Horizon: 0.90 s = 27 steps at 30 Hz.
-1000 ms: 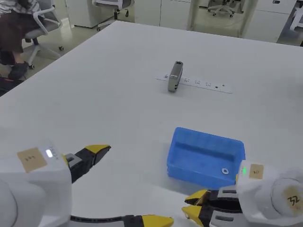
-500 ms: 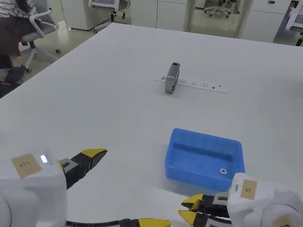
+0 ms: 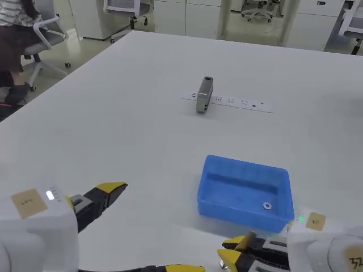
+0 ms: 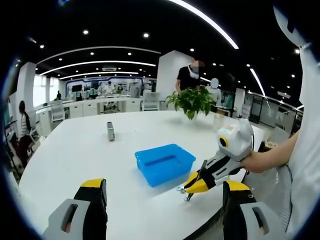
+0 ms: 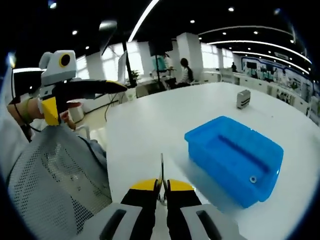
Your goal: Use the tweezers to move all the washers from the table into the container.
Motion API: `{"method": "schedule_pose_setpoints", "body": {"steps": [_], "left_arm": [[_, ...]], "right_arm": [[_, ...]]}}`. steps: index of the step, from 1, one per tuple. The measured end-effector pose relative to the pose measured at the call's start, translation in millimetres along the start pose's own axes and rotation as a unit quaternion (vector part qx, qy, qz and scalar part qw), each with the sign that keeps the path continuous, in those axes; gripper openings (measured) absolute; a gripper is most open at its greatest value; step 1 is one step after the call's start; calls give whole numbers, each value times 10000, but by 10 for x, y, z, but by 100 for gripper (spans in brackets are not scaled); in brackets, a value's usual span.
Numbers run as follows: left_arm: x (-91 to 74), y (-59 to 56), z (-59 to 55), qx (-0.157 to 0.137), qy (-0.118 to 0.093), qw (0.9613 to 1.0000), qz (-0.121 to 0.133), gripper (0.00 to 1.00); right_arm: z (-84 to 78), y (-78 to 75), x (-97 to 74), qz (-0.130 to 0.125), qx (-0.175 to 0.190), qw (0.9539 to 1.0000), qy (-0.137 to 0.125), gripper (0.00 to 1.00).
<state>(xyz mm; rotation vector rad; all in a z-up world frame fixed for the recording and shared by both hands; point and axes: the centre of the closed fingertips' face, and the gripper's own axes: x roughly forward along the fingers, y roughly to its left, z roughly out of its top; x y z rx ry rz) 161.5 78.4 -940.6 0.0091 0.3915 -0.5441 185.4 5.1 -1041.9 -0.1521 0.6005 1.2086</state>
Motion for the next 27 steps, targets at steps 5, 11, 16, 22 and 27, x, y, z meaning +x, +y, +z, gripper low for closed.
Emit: {"method": "schedule_pose_setpoints", "body": {"steps": [5, 11, 16, 22, 27], "left_arm": [[13, -4, 25, -17, -39, 10000, -17, 99], [40, -45, 52, 23, -27, 10000, -77, 99], [53, -59, 54, 47, -9, 9999, -119, 99], [70, -75, 73, 68, -23, 9999, -154, 99], [72, -87, 96, 78, -52, 9998, -191, 99]], "right_arm": [[27, -28, -115, -18, 80, 10000, -23, 3], [83, -69, -241, -232, -749, 9967, 228, 3], [188, -78, -314, -232, -986, 9946, 229, 3], [413, -138, -418, -314, -989, 9946, -26, 3], [554, -177, -482, -351, -940, 9948, -150, 3]]}}
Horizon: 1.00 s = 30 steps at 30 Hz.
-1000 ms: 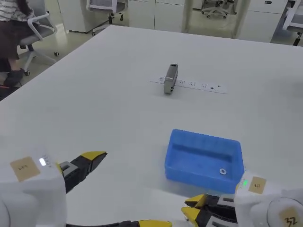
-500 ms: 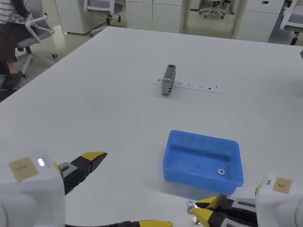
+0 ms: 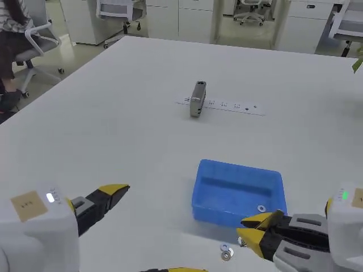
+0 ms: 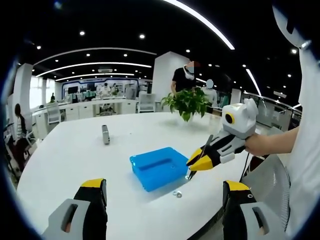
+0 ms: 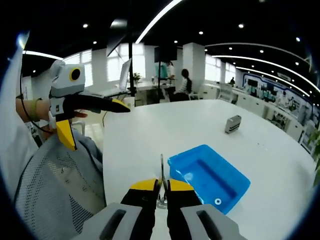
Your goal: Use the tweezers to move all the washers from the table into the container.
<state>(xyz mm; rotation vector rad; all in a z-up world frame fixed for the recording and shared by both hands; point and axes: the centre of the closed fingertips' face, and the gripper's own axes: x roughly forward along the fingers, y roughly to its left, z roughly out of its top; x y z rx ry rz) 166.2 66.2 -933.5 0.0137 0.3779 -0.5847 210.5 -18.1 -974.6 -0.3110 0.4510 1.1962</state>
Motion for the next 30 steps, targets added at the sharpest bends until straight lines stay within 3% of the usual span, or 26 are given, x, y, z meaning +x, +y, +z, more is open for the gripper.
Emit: {"method": "schedule_pose_setpoints", "body": {"steps": [15, 30], "left_arm": [[-40, 10, -12, 7, -4, 10000, 30, 99], [-58, 42, -39, -37, -4, 10000, 80, 99]], "right_arm": [[237, -209, -95, -53, 204, 9997, -92, 3], [249, -389, -24, -98, 246, 9996, -6, 3]]}}
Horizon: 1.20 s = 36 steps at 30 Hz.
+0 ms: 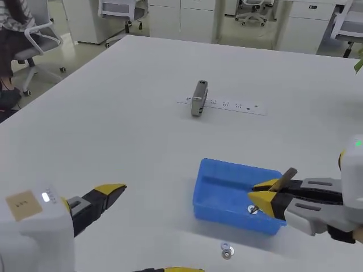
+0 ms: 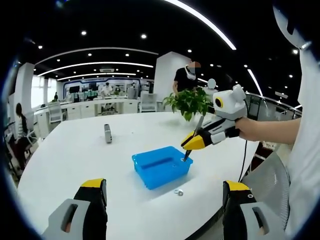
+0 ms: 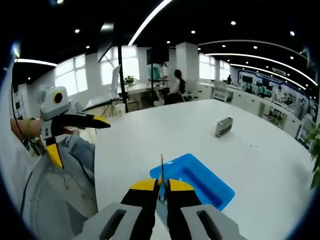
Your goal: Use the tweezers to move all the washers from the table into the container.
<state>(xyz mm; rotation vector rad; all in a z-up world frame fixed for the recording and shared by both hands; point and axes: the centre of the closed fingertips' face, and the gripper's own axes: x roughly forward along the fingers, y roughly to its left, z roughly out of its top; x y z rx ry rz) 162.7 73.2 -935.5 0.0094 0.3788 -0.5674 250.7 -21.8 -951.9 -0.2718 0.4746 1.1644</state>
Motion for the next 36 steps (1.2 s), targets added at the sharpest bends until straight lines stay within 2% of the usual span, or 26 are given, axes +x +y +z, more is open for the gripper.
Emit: {"method": "schedule_pose_setpoints", "body": {"steps": [10, 20, 26, 36], "left_arm": [[-3, 16, -4, -14, 5, 10000, 17, 99], [-8, 17, -18, -32, 25, 10000, 42, 99], [-14, 17, -27, -40, 42, 10000, 50, 99], [-8, 12, -1, -29, 27, 10000, 39, 99]], "right_arm": [[-21, -164, 80, -46, 169, 9998, -17, 3], [-82, -436, 164, -167, 734, 9971, -116, 3], [-196, -553, 252, -234, 779, 9967, 69, 3], [-366, -631, 408, -236, 777, 9960, 367, 3]]}}
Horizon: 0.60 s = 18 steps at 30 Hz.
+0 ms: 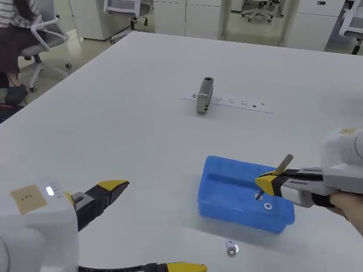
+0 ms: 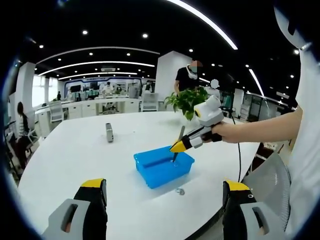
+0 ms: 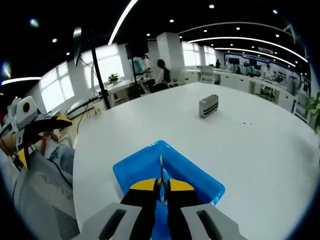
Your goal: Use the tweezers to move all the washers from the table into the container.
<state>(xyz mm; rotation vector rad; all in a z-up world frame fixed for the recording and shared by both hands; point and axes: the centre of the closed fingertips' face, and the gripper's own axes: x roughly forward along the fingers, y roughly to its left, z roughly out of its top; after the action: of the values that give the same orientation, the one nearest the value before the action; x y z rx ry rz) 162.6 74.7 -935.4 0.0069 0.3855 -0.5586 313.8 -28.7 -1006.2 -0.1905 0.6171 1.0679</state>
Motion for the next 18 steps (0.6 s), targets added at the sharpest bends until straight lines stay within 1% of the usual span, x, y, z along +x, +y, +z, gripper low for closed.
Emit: {"method": "schedule_pose_setpoints", "body": {"steps": [8, 18], "left_arm": [[-2, 9, -11, -12, 15, 10000, 10, 99], [-9, 21, -12, -10, 21, 10000, 20, 98]], "right_arm": [[-92, -82, 86, -21, -56, 9997, 230, 4], [-151, -126, 195, 16, -44, 9992, 395, 4]]}}
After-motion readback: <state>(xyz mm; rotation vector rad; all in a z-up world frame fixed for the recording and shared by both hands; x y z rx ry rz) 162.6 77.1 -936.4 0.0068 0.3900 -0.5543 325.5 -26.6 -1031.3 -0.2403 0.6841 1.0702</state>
